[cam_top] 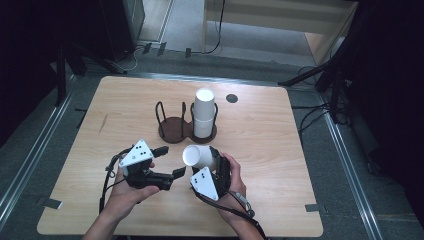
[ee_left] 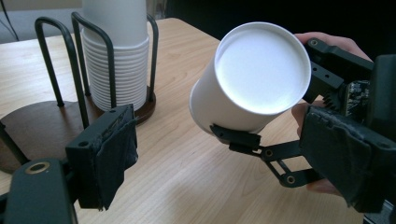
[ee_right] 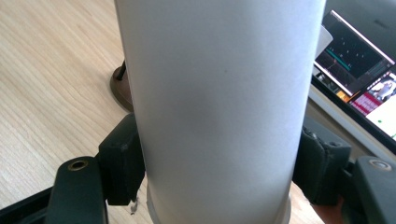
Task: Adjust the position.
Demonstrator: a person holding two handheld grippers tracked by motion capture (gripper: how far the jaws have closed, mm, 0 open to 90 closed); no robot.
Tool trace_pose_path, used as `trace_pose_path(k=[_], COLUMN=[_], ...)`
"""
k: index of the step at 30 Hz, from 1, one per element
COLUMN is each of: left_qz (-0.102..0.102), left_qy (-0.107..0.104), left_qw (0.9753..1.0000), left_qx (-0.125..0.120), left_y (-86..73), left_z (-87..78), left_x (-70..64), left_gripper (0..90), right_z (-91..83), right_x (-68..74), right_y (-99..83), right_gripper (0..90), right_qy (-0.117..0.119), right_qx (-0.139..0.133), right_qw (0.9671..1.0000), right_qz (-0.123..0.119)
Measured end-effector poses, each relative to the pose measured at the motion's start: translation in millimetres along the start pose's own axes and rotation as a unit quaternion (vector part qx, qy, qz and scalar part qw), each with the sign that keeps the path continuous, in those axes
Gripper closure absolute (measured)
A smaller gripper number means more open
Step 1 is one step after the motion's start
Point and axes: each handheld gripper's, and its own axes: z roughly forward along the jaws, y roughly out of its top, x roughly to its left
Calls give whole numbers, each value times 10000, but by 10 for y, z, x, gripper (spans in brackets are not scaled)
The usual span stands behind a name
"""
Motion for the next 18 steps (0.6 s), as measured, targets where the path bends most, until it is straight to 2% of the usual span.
trace_pose_path(k=[6, 11, 18], left_qz=[49, 110, 237], left_qy=[-66, -122, -296], left_qw=[9999, 9997, 9980], left_qx=[60, 202, 499], left_y=[-6, -11, -7], left_z=[22, 43, 80], left_x=[-15, -28, -74], left_gripper=[119, 109, 126], right_z=[-2, -10, -24], right_x=[53, 85, 144], right_y=[-3, 6, 18], right_gripper=[284, 284, 285], right_qy=[-47, 4, 74], right_qx=[-21, -61, -164], right_qw=[9995, 9991, 9982], right_qz=[-326, -419, -580])
